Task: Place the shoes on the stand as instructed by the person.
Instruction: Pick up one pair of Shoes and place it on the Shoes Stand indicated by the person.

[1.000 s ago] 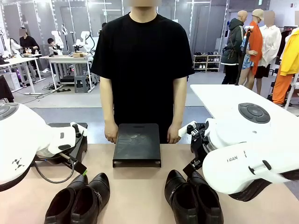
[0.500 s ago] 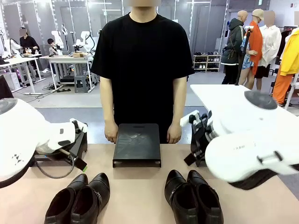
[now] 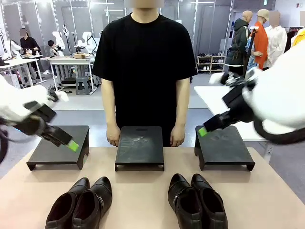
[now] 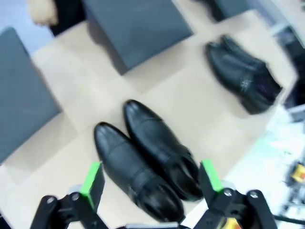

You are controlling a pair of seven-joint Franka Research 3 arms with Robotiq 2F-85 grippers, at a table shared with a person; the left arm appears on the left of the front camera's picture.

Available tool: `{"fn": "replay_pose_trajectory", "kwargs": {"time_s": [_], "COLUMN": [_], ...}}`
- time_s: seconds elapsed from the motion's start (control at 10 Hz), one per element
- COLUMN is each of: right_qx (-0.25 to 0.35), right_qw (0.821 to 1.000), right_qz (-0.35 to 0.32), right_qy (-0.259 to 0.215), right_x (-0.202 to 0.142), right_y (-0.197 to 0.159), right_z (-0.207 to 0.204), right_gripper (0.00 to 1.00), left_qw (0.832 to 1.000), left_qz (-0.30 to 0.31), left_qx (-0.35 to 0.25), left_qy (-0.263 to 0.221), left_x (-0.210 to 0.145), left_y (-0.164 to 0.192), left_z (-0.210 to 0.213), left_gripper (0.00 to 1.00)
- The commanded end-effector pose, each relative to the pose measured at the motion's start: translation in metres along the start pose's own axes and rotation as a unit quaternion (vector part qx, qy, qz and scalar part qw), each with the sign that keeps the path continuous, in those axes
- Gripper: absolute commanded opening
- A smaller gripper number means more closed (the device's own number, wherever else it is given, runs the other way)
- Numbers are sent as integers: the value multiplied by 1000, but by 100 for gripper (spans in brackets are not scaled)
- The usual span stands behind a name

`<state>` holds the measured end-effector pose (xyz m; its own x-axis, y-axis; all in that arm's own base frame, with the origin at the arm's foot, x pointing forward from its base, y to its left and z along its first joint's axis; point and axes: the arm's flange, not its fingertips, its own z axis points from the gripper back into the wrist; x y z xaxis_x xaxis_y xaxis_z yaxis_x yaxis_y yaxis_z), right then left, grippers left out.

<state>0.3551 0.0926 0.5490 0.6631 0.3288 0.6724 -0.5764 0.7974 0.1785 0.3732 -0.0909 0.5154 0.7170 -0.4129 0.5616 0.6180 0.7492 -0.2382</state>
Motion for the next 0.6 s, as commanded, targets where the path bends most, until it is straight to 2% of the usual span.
{"fn": "replay_pose_trajectory", "kwargs": {"time_s": [0.0,0.1,0.2,0.4,0.5], "right_qx": [85,119,137,133,124], "right_qw": [994,984,975,960,951], "right_qz": [-71,-127,-153,-212,-234], "right_qy": [-24,-42,-83,-129,-159], "right_x": [-33,-62,-88,-146,-174], "right_y": [-48,-73,-91,-113,-118], "right_z": [54,81,105,150,169], "right_gripper": [100,100,100,100,100], "left_qw": [994,986,979,954,942], "left_qz": [14,27,35,75,106], "left_qx": [-110,-160,-184,-206,-206], "left_qy": [3,-36,-80,-203,-243], "left_x": [-19,-41,-66,-127,-158], "left_y": [31,52,77,123,139], "left_z": [65,100,126,165,173], "left_gripper": [100,100,100,100,100]}}
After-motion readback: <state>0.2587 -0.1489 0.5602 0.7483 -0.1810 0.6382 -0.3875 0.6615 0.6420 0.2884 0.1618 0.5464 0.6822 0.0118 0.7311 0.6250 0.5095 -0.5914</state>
